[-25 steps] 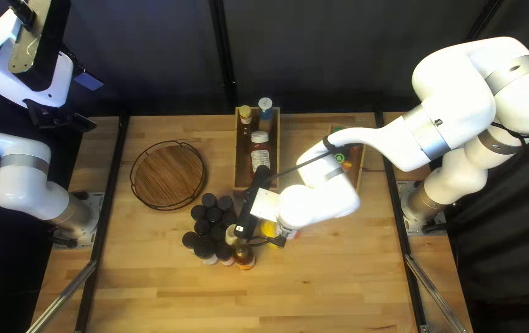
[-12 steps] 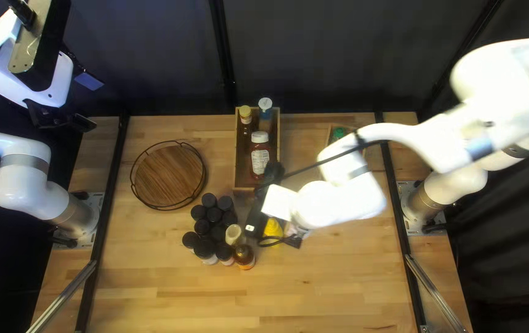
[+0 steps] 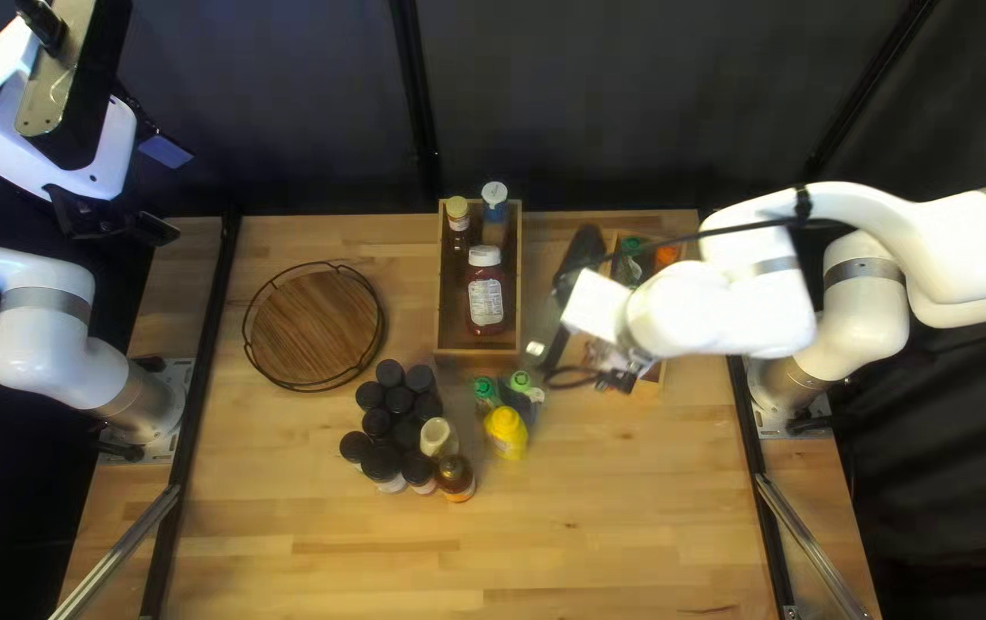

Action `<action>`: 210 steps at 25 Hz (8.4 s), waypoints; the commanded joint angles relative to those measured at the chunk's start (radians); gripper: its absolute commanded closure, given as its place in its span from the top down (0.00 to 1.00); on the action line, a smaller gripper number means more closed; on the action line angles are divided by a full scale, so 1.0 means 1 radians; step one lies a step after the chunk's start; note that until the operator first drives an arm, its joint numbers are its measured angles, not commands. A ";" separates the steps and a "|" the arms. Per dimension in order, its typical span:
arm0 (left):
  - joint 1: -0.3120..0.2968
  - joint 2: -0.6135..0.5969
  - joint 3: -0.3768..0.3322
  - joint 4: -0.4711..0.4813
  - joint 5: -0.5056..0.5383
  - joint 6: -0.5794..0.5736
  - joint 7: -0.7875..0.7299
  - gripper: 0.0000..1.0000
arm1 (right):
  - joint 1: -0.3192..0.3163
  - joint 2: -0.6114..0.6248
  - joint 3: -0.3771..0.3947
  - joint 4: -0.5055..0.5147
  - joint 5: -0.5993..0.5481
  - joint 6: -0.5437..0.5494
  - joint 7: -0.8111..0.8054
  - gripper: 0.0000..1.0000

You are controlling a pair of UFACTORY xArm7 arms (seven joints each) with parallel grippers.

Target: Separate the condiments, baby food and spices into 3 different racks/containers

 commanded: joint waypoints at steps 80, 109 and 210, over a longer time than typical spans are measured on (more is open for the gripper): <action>0.000 0.000 0.000 0.000 0.000 0.000 0.000 1.00 | 0.005 -0.638 -0.048 0.249 0.038 -0.407 -0.685 0.89; 0.000 0.000 0.000 0.000 0.000 0.000 0.000 1.00 | 0.015 0.093 -0.050 -0.110 0.099 -0.134 -0.436 0.00; 0.000 0.000 0.000 0.000 0.000 0.000 0.000 1.00 | -0.070 -0.205 0.053 0.259 0.063 0.004 0.033 0.00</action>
